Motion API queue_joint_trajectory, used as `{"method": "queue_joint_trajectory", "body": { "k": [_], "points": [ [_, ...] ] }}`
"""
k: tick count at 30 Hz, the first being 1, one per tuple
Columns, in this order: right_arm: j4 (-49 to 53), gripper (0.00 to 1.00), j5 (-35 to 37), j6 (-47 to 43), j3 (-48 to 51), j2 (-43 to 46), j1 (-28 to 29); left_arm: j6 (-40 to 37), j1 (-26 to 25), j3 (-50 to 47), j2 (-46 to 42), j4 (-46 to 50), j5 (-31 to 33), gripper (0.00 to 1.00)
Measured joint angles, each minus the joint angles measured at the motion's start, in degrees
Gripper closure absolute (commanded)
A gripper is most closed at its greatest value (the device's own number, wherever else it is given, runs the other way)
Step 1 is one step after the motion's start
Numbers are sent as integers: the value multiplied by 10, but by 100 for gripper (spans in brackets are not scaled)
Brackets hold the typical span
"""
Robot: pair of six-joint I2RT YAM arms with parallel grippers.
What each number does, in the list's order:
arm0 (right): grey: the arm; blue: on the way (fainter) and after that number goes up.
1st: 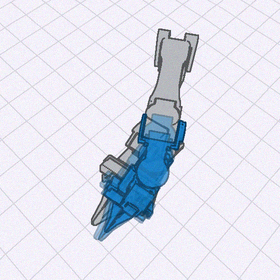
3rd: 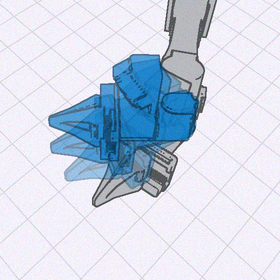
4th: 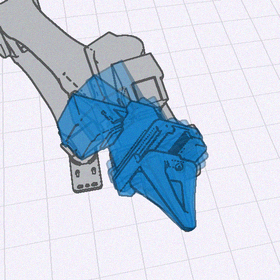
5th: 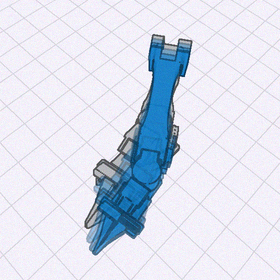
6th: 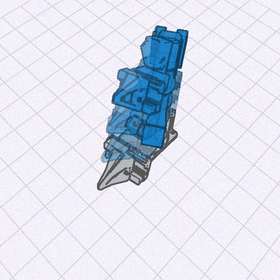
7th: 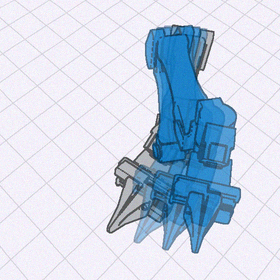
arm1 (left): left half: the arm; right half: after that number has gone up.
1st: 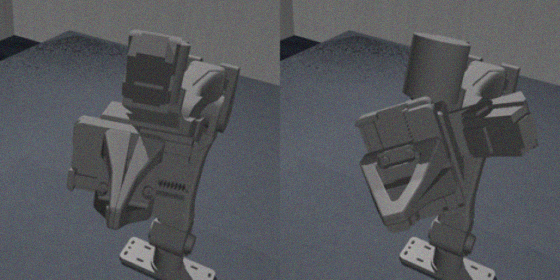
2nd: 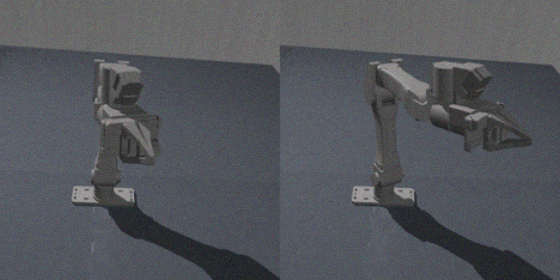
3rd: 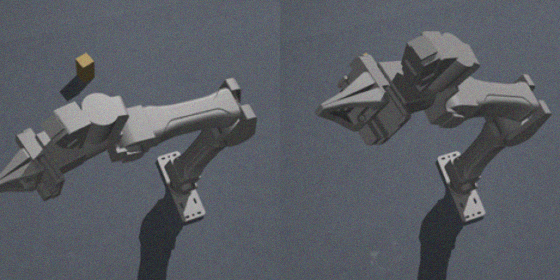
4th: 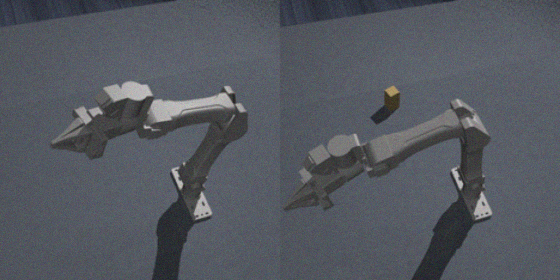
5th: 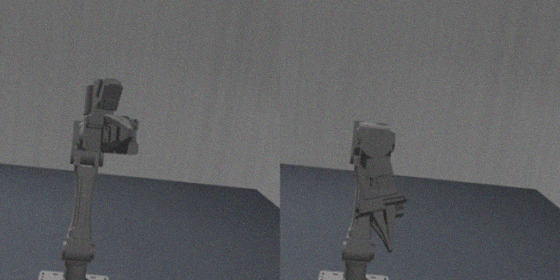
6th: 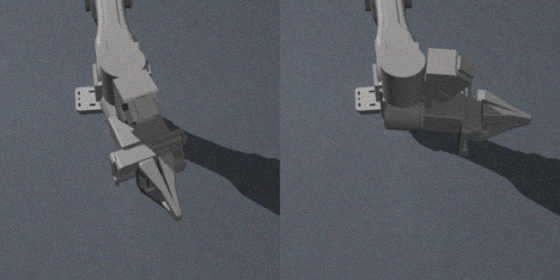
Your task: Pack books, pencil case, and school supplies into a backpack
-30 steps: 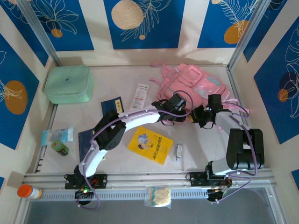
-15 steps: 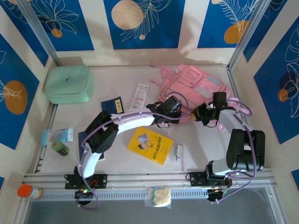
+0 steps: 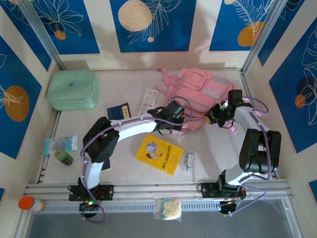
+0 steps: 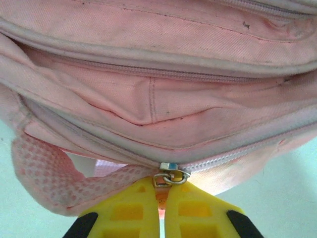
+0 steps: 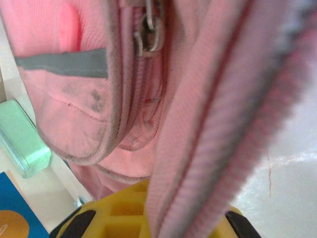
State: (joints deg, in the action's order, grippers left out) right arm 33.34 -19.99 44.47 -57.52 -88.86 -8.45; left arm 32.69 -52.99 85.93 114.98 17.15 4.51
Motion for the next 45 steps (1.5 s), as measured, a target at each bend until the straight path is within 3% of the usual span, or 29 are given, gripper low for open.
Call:
{"method": "queue_joint_trajectory", "body": {
  "k": [2, 6, 9, 18, 24, 31, 42, 45],
  "points": [
    [9, 90, -4, -6, -16, -27, -10, 9, 0, -2, -1, -3, -10, 93],
    [0, 65, 5, -16, -28, -43, -20, 27, 0, 12, 12, 13, -15, 93],
    [-16, 54, 17, -16, -24, -15, -22, 34, 1, 19, 27, 24, -15, 92],
    [-74, 47, 25, 73, 100, 89, 62, 35, 1, 47, 52, 45, -8, 78],
    [-101, 50, 73, 143, 94, 73, 129, 35, 1, 47, 58, 39, 6, 73],
    [-122, 58, 118, 175, 71, 17, 141, 34, 1, 54, 72, 26, 16, 72],
    [-127, 97, 127, 148, 58, -10, 148, 25, 2, 77, 87, 37, 44, 93],
    [-123, 100, 124, 126, 54, -8, 148, 19, 5, 77, 86, 42, 56, 99]
  ]
}}
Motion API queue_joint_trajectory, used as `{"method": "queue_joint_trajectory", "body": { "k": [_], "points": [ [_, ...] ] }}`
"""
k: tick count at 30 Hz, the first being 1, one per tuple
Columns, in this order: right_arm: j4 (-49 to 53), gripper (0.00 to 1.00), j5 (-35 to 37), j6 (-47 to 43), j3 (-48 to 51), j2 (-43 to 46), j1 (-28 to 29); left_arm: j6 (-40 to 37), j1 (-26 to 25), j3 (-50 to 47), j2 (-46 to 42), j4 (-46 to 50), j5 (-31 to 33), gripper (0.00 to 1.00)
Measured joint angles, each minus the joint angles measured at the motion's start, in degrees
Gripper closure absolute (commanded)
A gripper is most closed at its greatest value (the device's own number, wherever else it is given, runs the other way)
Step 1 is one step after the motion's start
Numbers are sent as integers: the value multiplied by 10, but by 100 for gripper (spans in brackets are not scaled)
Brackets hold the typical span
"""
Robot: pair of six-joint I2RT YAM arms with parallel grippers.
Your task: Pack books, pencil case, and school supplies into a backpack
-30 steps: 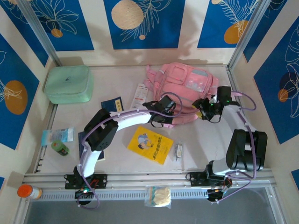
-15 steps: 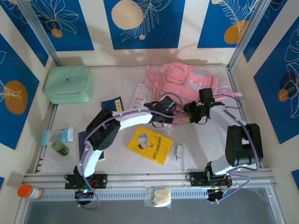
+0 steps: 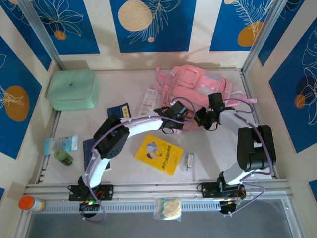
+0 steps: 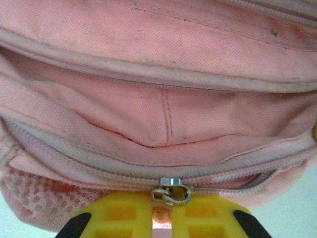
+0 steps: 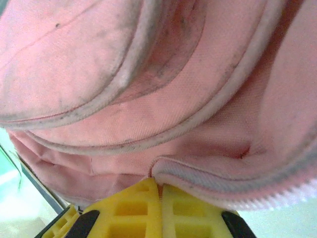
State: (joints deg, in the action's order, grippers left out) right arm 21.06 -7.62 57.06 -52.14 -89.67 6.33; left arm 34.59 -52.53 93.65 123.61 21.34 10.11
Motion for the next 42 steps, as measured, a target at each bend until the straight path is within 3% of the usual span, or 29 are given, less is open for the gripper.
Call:
{"method": "queue_joint_trajectory", "body": {
  "k": [8, 16, 20, 24, 31, 37, 40, 42],
  "points": [
    [39, 100, -46, -72, -4, 50, -47, 0, 9, -70, -63, -16, 7, 100],
    [84, 99, -16, -124, -84, 34, -132, 5, 38, -163, -127, 3, 12, 100],
    [88, 73, -21, -119, -96, 23, -122, 11, 35, -165, -128, 1, -3, 100],
    [82, 48, -24, -83, -54, 45, -59, 11, 30, -156, -128, 6, -9, 100],
    [76, 33, 2, 56, 24, 79, 58, 11, 24, -142, -128, 7, -16, 100],
    [51, 35, 51, 164, 6, 24, 114, 11, 15, -142, -128, 6, -20, 100],
    [51, 51, 69, 182, -14, -20, 123, 10, 13, -141, -128, 6, -21, 100],
    [64, 72, 75, 177, -28, -35, 123, 9, 13, -141, -128, 7, -21, 100]
  ]
}}
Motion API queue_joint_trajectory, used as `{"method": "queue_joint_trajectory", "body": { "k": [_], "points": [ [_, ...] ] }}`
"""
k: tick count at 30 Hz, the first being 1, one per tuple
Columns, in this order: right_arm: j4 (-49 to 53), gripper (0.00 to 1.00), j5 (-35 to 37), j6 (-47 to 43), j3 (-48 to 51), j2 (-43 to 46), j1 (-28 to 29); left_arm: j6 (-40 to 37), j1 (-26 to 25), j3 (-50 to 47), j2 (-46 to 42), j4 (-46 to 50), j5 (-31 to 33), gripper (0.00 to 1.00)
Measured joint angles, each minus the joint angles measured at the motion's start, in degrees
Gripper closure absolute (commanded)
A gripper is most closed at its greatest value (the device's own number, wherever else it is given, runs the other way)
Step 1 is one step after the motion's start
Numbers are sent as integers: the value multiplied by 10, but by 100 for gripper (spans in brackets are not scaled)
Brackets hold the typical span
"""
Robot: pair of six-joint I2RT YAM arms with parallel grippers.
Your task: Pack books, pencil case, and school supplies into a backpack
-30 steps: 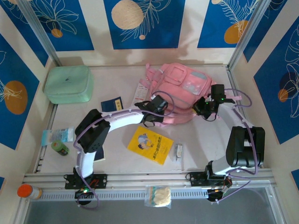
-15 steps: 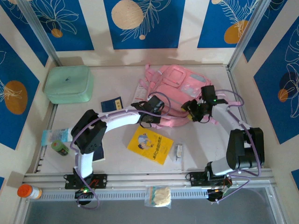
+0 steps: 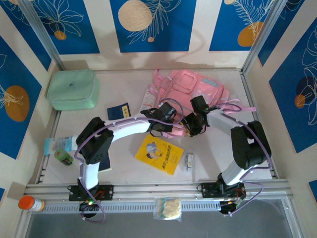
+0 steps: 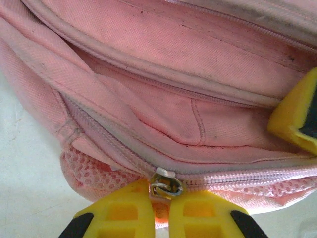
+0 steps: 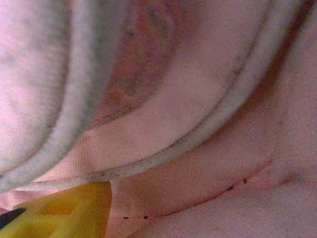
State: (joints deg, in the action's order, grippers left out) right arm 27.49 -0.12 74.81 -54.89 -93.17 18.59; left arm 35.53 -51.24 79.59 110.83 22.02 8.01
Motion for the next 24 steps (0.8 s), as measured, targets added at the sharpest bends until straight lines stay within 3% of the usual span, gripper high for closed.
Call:
{"method": "queue_joint_trajectory", "body": {
  "k": [2, 5, 9, 16, 19, 22, 24],
  "points": [
    [10, 87, 7, -19, -5, -2, -2, 0, 0, 0, 0, -1, 0, 100],
    [9, 99, 1, -64, -5, 2, -16, -5, -4, 0, -1, -1, 1, 100],
    [22, 100, -22, -159, -4, 21, -61, -16, -12, -2, -9, -4, 6, 100],
    [65, 100, -75, -312, -22, 35, -198, -35, -15, -35, -56, -22, 16, 100],
    [91, 96, -81, -349, -67, -1, -209, -37, -14, -37, -56, -28, 10, 100],
    [90, 63, -85, -365, -78, -7, -204, -40, -11, -27, -52, -24, 10, 100],
    [87, 49, -78, -369, -76, 3, -204, -40, -7, -18, -46, -14, 10, 100]
  ]
}}
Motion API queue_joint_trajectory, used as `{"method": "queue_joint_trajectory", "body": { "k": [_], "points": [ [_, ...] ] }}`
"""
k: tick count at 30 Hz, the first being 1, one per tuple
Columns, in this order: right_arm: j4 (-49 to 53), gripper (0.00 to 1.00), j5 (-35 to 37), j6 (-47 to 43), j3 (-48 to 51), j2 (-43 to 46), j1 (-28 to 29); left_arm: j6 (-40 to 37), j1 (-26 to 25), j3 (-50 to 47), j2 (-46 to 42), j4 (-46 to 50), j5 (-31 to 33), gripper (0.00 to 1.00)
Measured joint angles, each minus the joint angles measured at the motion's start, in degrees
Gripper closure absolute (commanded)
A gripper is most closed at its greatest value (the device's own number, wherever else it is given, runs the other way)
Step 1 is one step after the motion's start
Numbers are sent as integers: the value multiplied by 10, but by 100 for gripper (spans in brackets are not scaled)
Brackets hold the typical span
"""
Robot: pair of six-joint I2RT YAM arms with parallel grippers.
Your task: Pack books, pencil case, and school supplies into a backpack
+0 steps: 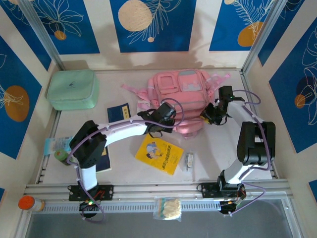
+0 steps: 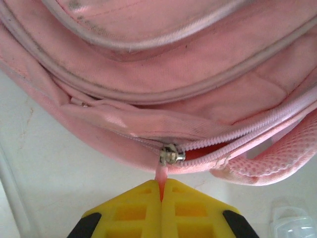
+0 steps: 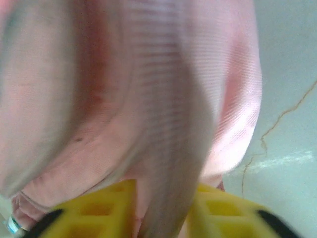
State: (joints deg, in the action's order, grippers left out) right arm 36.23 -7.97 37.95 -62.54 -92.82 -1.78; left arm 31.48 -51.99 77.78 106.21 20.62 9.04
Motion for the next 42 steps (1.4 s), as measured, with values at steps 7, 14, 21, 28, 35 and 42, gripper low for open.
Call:
{"method": "queue_joint_trajectory", "body": {
  "k": [7, 14, 21, 28, 35, 42],
  "points": [
    [-12, 37, -28, 68, 62, 116, 21, 0, 5, 35, 27, 22, -11, 100],
    [-66, 33, -60, 223, 103, 97, 133, 1, 6, 36, 27, 22, -17, 100],
    [-83, 57, -34, 280, 51, -6, 149, -5, 6, 37, 27, 25, -17, 100],
    [-90, 100, -39, 277, 63, 1, 115, -41, 15, 64, 31, 34, -4, 100],
    [-92, 100, -37, 263, 94, 80, 61, -54, 67, 64, 31, 38, 16, 100],
    [-93, 100, -47, 259, 101, 105, 51, -63, 97, 49, 29, 2, -40, 89]
  ]
}}
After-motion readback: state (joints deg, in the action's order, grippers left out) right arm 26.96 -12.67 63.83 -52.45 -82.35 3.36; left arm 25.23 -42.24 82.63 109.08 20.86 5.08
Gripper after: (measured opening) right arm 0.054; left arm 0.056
